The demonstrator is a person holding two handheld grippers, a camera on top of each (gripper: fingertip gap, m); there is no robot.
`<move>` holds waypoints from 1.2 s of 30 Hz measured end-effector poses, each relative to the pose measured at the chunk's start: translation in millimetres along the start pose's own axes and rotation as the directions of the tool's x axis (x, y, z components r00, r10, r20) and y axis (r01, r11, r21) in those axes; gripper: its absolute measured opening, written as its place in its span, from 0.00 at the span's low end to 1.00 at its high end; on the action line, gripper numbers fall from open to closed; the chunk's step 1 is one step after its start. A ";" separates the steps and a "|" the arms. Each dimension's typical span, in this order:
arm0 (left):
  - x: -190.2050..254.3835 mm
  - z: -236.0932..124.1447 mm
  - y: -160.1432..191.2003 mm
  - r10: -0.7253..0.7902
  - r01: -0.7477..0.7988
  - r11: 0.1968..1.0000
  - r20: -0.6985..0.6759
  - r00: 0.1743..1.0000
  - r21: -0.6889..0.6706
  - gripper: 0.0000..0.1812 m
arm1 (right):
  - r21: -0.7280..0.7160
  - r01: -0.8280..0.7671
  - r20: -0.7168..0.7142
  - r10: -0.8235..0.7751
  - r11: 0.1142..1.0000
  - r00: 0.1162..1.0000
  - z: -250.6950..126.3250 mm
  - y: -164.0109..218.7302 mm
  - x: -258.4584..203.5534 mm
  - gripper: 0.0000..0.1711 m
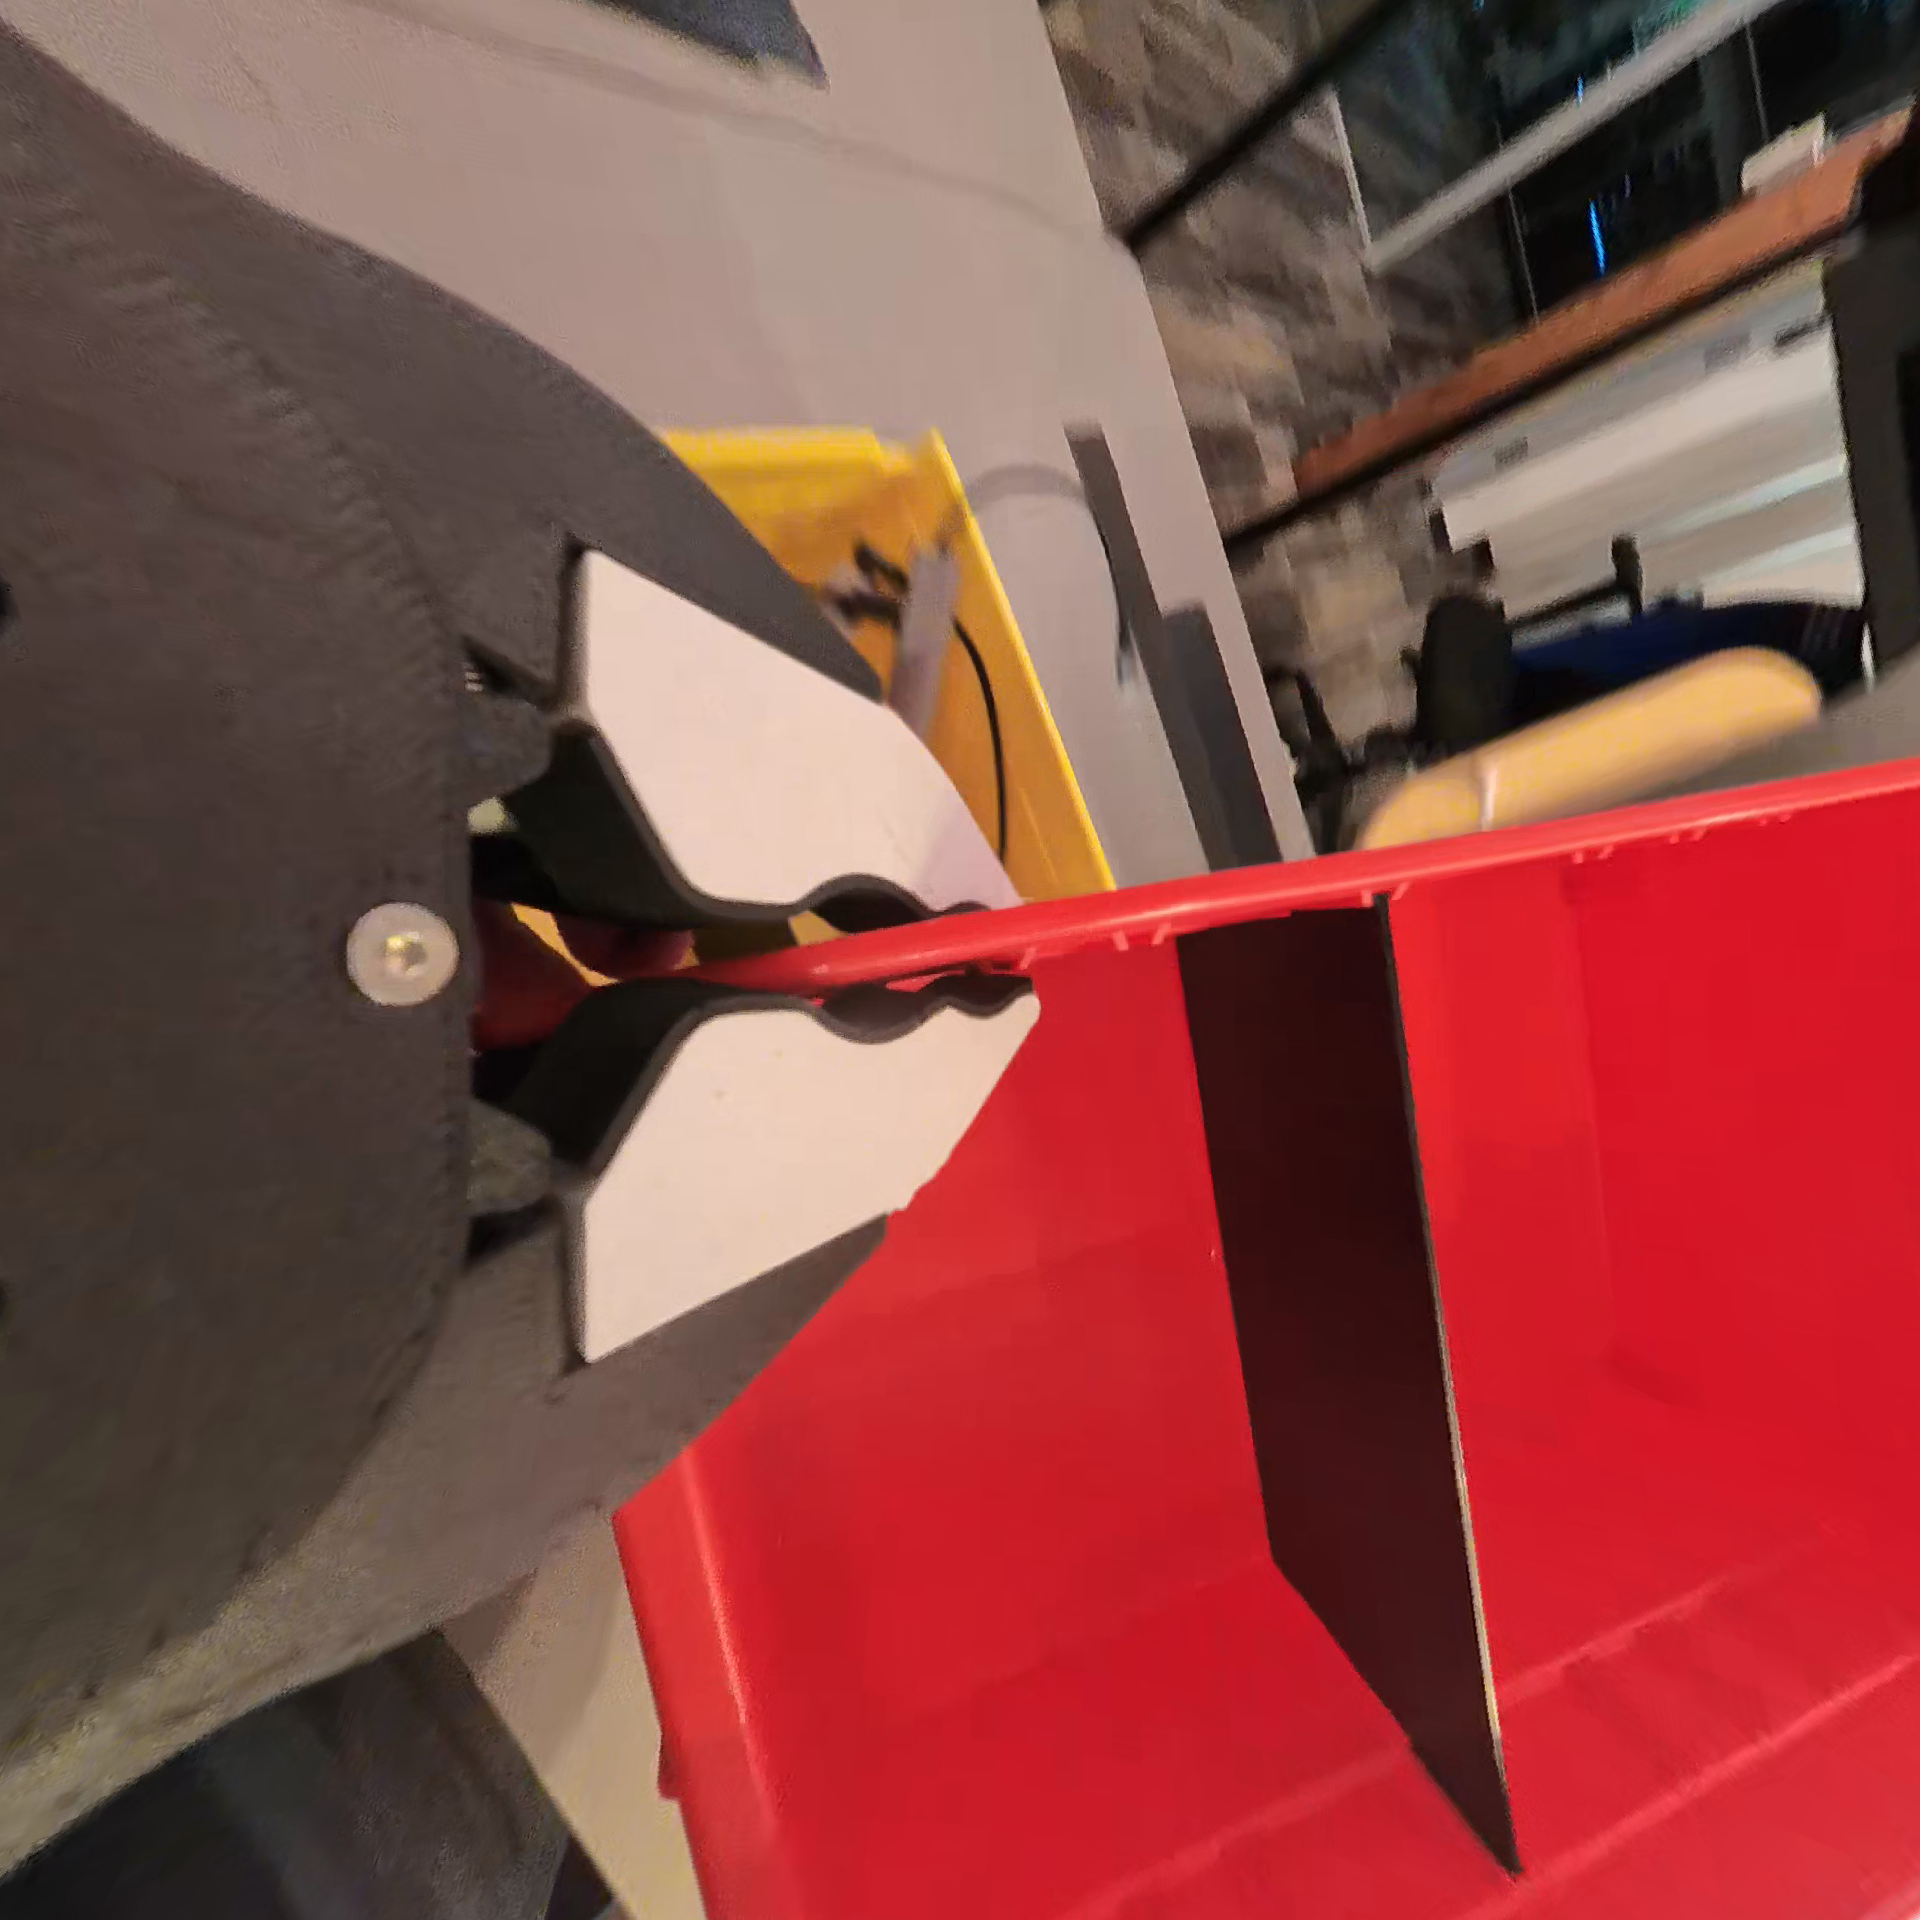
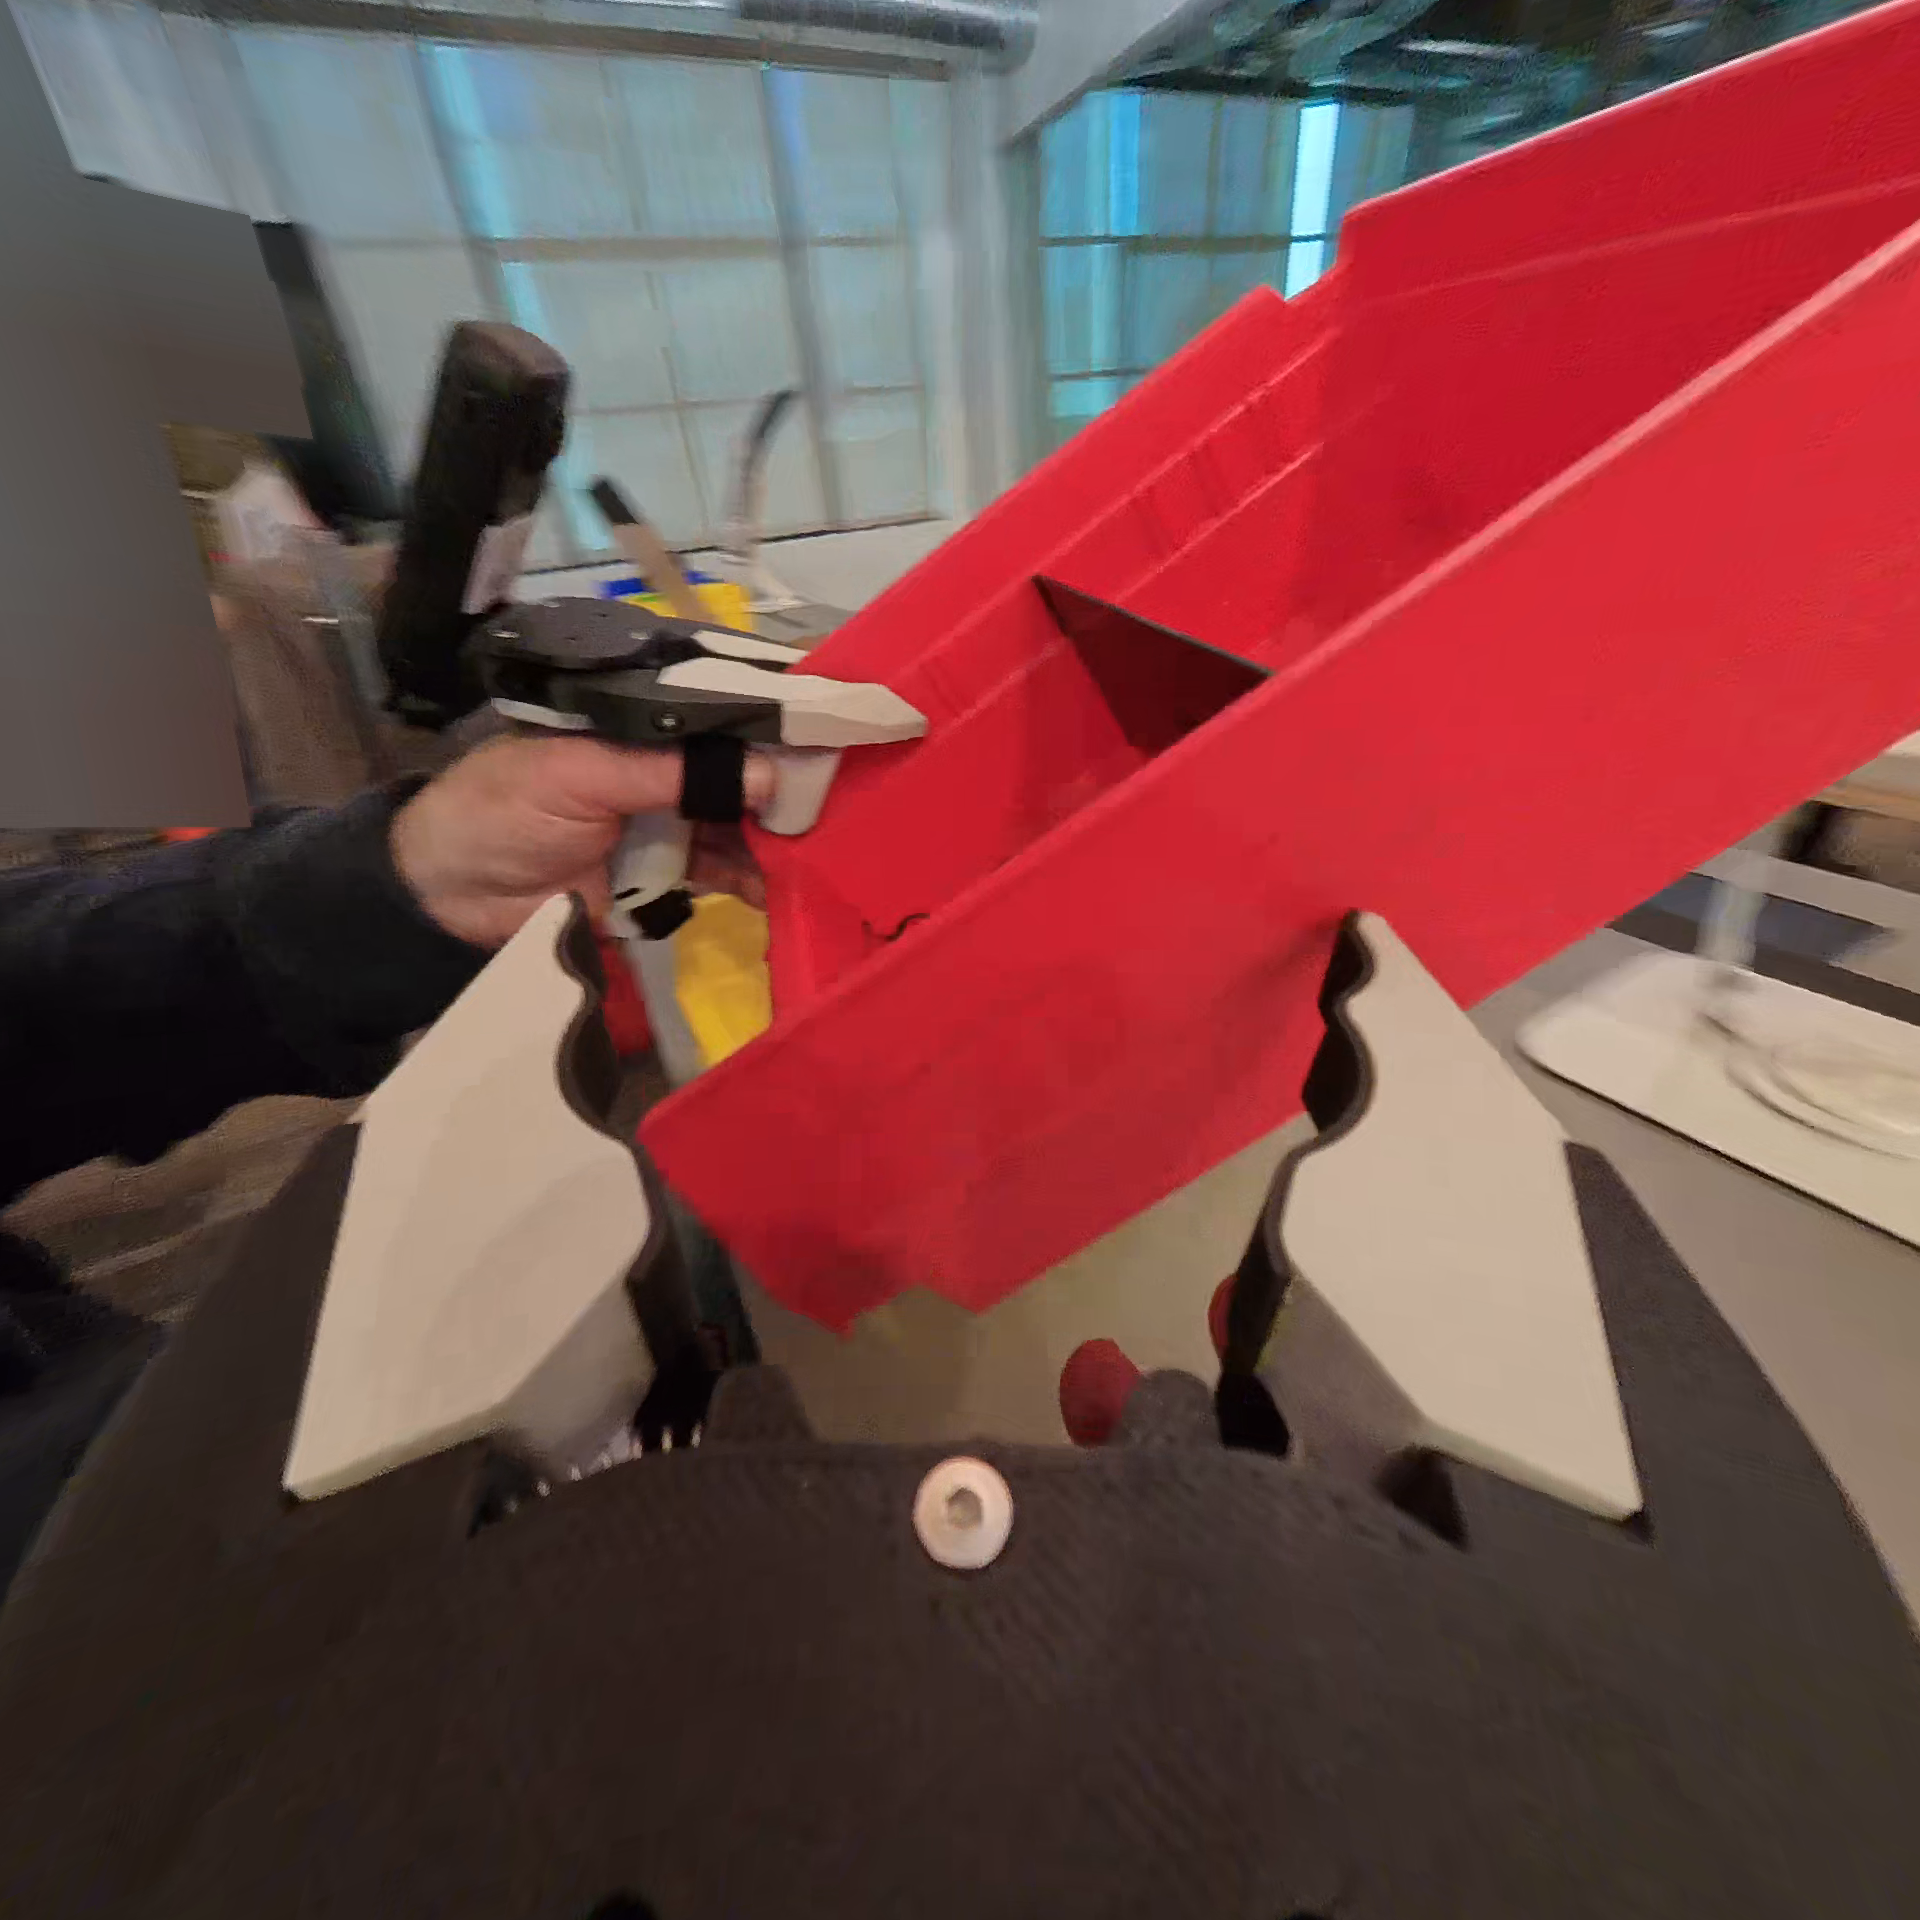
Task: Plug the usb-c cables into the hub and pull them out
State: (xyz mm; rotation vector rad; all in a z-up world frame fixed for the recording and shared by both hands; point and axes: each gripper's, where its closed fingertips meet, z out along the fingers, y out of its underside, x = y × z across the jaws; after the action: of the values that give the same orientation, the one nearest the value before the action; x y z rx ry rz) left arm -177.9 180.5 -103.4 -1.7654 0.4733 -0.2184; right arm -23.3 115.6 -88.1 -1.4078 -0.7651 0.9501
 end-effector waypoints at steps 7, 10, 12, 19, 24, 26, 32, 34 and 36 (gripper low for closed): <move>133.6 75.6 -8.3 -0.012 0.006 1.000 -0.189 0.982 -0.031 0.05 | 0.029 -0.025 -0.369 0.034 0.999 0.929 -104.4 3.7 72.5 0.76; 181.9 102.0 7.7 -0.052 0.038 0.997 -0.244 0.968 -0.063 0.07 | -0.049 -0.043 -0.450 0.016 0.998 0.893 -145.2 24.4 96.1 0.75; 209.9 116.2 27.1 -0.125 0.078 0.984 -0.315 0.941 -0.160 0.10 | -0.073 -0.138 -0.457 0.090 0.988 0.885 -167.4 44.5 109.3 0.76; 269.3 133.8 78.7 -0.207 0.088 0.950 -0.395 0.895 -0.298 0.19 | -0.134 -0.311 -0.474 0.215 0.941 0.854 -213.4 95.6 130.4 0.76; 290.8 133.0 92.7 -0.241 0.059 0.932 -0.492 0.837 -0.356 0.31 | -0.186 -0.358 -0.546 0.207 0.915 0.812 -233.0 116.4 155.7 0.59; 297.5 127.7 87.7 -0.269 0.064 0.926 -0.534 0.802 -0.371 0.35 | -0.213 -0.341 -0.572 0.166 0.916 0.803 -241.6 116.5 162.4 0.50; 270.2 97.3 49.6 -0.186 0.039 0.964 -0.567 0.803 -0.261 0.36 | -0.431 -0.201 -0.666 -0.160 0.880 0.729 -261.9 113.2 181.6 0.26; 241.4 81.2 30.0 -0.096 -0.010 0.982 -0.536 0.839 -0.191 0.34 | -0.502 -0.156 -0.663 -0.262 0.851 0.701 -267.3 112.1 189.1 0.20; 192.8 71.0 22.9 0.109 -0.196 0.967 -0.432 0.895 -0.161 0.32 | -0.562 -0.124 -0.659 -0.353 0.818 0.664 -274.5 110.5 198.3 0.14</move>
State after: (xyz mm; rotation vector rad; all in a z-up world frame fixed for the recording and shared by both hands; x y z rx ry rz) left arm 18.6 157.0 -163.1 -1.8680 0.9741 -0.4584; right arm 299.9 159.3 -231.3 -2.0413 -0.4936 -0.0697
